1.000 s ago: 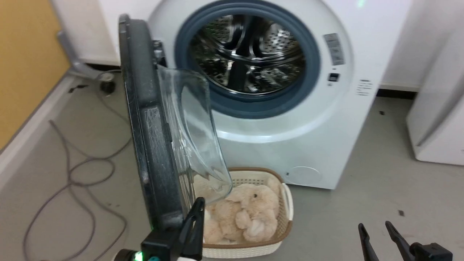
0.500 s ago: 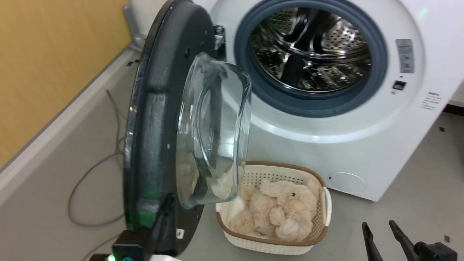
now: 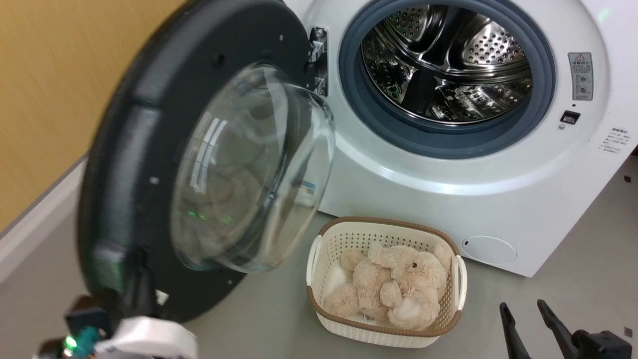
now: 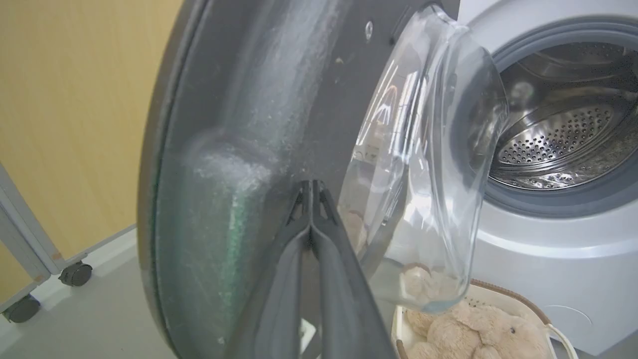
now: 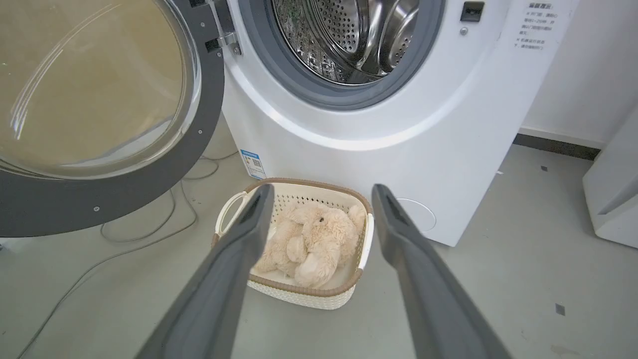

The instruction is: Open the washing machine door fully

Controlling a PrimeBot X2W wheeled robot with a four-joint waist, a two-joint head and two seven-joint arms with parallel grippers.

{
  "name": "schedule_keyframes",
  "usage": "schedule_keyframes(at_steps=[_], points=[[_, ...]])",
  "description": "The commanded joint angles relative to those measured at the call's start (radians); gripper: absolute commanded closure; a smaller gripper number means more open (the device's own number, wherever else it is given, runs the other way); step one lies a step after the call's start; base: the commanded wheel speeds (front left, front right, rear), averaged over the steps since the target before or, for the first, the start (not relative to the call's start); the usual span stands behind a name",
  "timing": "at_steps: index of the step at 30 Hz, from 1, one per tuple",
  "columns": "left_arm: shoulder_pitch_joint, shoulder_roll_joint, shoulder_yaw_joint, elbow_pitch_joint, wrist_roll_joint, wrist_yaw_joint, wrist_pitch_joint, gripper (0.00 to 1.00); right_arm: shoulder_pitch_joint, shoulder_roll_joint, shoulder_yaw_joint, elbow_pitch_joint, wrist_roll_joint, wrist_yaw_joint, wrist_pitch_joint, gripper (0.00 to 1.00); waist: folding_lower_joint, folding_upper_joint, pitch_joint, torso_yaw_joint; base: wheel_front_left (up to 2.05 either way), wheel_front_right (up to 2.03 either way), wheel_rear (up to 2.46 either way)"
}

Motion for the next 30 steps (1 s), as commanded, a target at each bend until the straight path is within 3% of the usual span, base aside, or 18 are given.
schedule_keyframes(at_steps=[1, 18, 24, 30], points=[[-0.044, 0.017, 0.031, 0.038, -0.018, -0.018, -0.018, 1.0, -0.002, 0.003, -0.002, -0.008, -0.007, 0.0, 0.005, 0.0, 0.0, 0.0, 0.006, -0.003, 0.0, 0.0, 0.0], [-0.352, 0.085, 0.177, 0.518, -0.099, -0.197, -0.091, 1.0, -0.022, 0.003, -0.002, -0.028, -0.022, 0.0, 0.029, 0.0, 0.0, 0.0, 0.052, -0.036, 0.0, 0.0, 0.0], [-0.405, 0.075, 0.203, 0.637, -0.09, -0.241, -0.097, 1.0, -0.028, 0.003, -0.002, -0.028, -0.023, 0.0, 0.032, 0.0, 0.0, 0.0, 0.054, -0.044, 0.0, 0.0, 0.0], [-0.373, 0.032, 0.266, 0.629, -0.041, -0.261, -0.098, 1.0, -0.021, 0.003, 0.002, -0.015, -0.015, 0.0, 0.028, 0.0, 0.0, 0.0, 0.031, -0.048, 0.0, 0.0, 0.0]])
